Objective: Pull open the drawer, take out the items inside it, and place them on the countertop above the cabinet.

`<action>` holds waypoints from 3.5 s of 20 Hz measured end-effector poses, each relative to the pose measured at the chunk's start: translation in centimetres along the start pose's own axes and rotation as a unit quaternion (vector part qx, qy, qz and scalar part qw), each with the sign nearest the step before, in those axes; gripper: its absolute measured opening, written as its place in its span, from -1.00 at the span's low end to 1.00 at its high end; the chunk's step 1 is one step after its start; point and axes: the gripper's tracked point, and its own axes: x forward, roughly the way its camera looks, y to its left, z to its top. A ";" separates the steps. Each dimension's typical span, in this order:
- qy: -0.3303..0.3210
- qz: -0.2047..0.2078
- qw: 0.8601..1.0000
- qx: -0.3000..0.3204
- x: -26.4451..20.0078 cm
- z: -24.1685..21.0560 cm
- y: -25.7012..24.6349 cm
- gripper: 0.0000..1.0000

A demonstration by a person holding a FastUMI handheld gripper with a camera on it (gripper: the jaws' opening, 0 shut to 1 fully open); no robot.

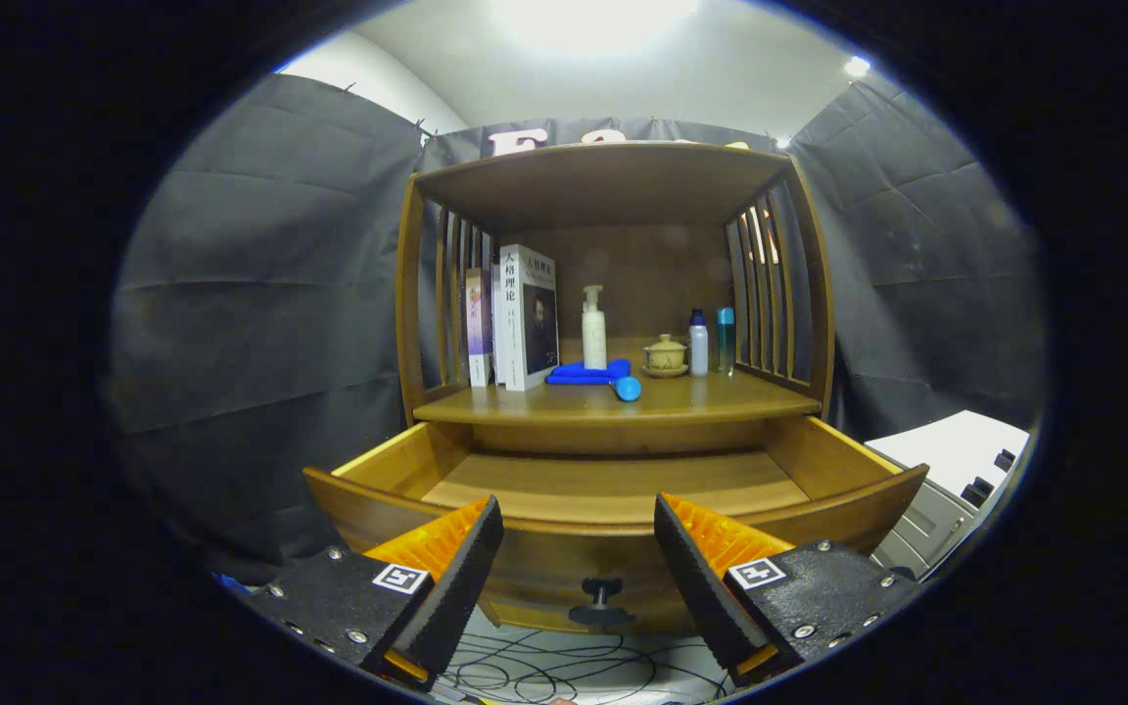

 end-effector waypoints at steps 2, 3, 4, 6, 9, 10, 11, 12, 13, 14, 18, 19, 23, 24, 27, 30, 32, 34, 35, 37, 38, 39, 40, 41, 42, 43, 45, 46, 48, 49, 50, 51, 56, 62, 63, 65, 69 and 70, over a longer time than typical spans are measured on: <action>0.009 -0.017 1.000 -0.005 -0.2 -1.2 -0.3 0.92; 0.015 -0.029 0.999 -0.005 -0.2 -1.8 -0.6 0.91; 0.022 -0.034 0.999 -0.002 -0.1 -2.4 -0.4 0.91; 0.034 -0.034 0.999 0.006 0.4 -3.3 -0.1 0.92; 0.045 -0.033 0.998 0.013 1.0 -4.4 -0.3 0.92; 0.048 -0.036 0.998 0.017 1.2 -4.6 -0.5 0.92; 0.050 -0.039 0.998 0.019 1.3 -4.8 -0.7 0.92; 0.052 -0.044 0.997 0.022 1.8 -4.9 -1.0 0.92; 0.057 -0.052 0.997 0.027 2.0 -5.1 -1.2 0.92; 0.057 -0.060 0.996 0.030 1.9 -5.3 -1.4 0.91; 0.064 -0.065 0.995 0.039 2.2 -5.7 -1.1 0.90; 0.064 -0.066 0.995 0.040 2.2 -5.6 -1.1 0.90; 0.071 -0.066 0.994 0.042 2.1 -5.6 -1.1 0.90; 0.070 -0.066 0.995 0.040 2.1 -5.6 -1.1 0.90; 0.067 -0.064 0.995 0.039 2.1 -5.5 -1.2 0.90; 0.069 -0.060 0.995 0.043 2.7 -5.4 -1.4 0.90; 0.070 -0.059 0.995 0.042 3.1 -5.4 -1.5 0.90; 0.068 -0.058 0.995 0.038 3.5 -5.2 -1.5 0.90; 0.067 -0.058 0.995 0.037 3.9 -5.1 -1.5 0.90; 0.066 -0.059 0.995 0.037 4.7 -5.0 -1.6 0.90; 0.063 -0.060 0.996 0.037 5.0 -4.8 -1.6 0.90; 0.059 -0.060 0.996 0.038 5.5 -4.5 -1.7 0.90; 0.054 -0.060 0.996 0.043 5.9 -4.3 -1.7 0.91; 0.057 -0.061 0.995 0.050 6.4 -4.4 -1.7 0.91; 0.060 -0.061 0.995 0.051 6.8 -4.5 -1.6 0.89; 0.055 -0.063 0.995 0.049 7.4 -4.2 -1.8 0.90; 0.058 -0.065 0.995 0.048 8.3 -4.2 -1.8 0.89; 0.059 -0.066 0.995 0.048 8.7 -4.3 -1.8 0.90; 0.057 -0.065 0.995 0.044 9.9 -4.2 -2.0 0.90; 0.056 -0.064 0.995 0.044 10.4 -4.2 -2.1 0.90; 0.055 -0.063 0.995 0.046 10.9 -4.1 -2.2 0.90; 0.053 -0.062 0.996 0.047 11.7 -4.2 -2.4 0.90; 0.049 -0.058 0.996 0.042 14.0 -4.0 -2.9 0.90; 0.044 -0.058 0.997 0.013 16.9 -4.0 -3.4 0.86; 0.045 -0.058 0.997 0.012 17.3 -3.9 -3.5 0.86; 0.045 -0.057 0.997 0.013 18.2 -3.9 -3.6 0.86; 0.048 -0.058 0.997 0.012 19.7 -3.8 -3.8 0.86; 0.046 -0.060 0.997 0.012 19.9 -3.7 -3.8 0.86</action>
